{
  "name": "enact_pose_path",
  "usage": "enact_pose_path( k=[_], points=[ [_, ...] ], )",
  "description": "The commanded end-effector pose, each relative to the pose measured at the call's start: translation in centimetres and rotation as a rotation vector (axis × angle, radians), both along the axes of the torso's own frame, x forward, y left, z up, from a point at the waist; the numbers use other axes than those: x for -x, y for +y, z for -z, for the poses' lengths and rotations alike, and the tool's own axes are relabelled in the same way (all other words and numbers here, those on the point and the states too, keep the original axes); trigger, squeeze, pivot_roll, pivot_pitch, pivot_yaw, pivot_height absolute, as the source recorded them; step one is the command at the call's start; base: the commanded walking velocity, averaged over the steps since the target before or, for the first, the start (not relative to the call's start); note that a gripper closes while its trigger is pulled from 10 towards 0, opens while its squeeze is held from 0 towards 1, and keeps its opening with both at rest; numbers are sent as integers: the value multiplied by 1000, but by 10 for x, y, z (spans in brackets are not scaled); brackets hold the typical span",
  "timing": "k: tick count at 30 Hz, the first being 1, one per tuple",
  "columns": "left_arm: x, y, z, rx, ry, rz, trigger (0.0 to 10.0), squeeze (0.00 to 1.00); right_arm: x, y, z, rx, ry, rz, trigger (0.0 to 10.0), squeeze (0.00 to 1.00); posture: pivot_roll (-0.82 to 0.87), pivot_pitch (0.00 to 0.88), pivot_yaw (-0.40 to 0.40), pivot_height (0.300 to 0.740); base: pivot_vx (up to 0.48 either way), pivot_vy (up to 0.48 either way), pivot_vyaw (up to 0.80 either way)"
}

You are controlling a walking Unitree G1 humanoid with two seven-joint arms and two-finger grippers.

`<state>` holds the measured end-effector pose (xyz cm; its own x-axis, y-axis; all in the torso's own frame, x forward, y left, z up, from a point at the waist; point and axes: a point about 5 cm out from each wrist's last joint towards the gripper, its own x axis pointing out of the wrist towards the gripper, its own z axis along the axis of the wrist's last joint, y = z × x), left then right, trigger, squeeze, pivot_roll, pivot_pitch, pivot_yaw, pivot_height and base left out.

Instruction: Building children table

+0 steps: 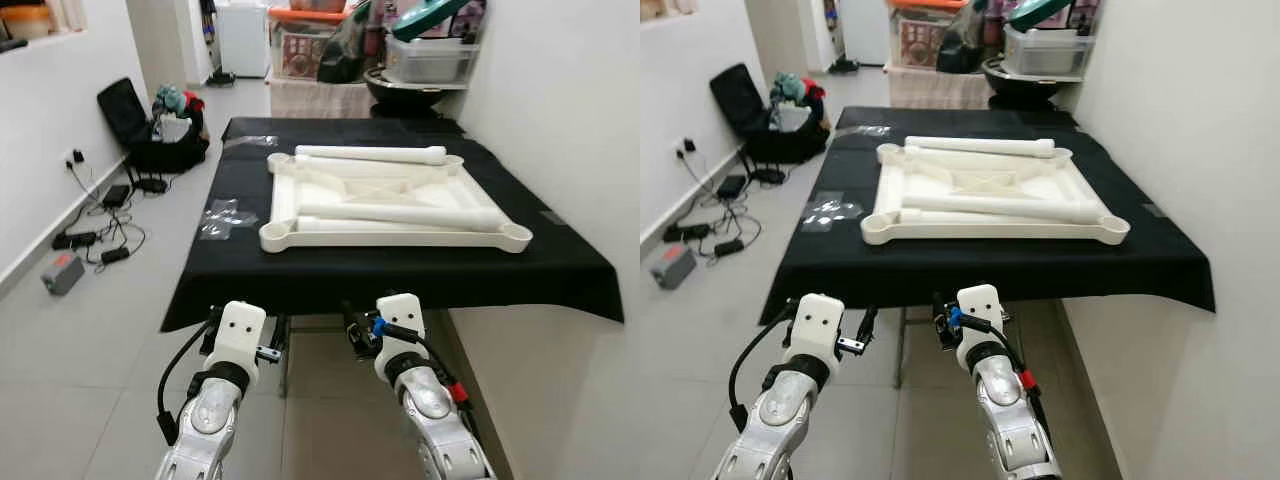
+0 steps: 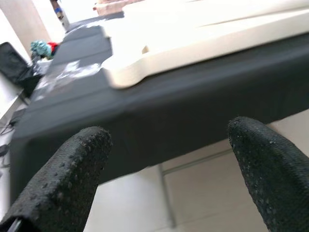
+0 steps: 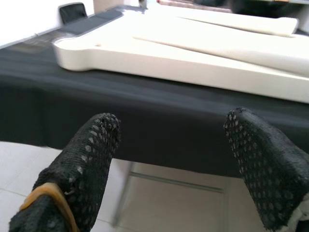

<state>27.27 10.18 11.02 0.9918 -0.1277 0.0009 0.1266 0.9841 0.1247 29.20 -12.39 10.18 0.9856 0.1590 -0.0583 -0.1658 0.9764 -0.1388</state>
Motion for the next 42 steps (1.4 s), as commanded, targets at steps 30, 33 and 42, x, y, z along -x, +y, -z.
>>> enact_pose_path(
  k=[30,33,42],
  points=[
    [-7,6,-31,11,-129,-30,10000,0,-15,5,-49,-41,-199,-26,10000,0,13,0,-31,740,86,-106,-110],
    [-10,8,-50,14,-193,-49,10000,0,-21,7,-71,-51,-267,-45,10000,0,15,0,-34,740,0,0,0],
    [-14,15,-75,14,-268,-99,10000,0,-21,15,-82,-71,-296,-63,10000,0,20,0,-38,740,0,0,547]
  ],
)
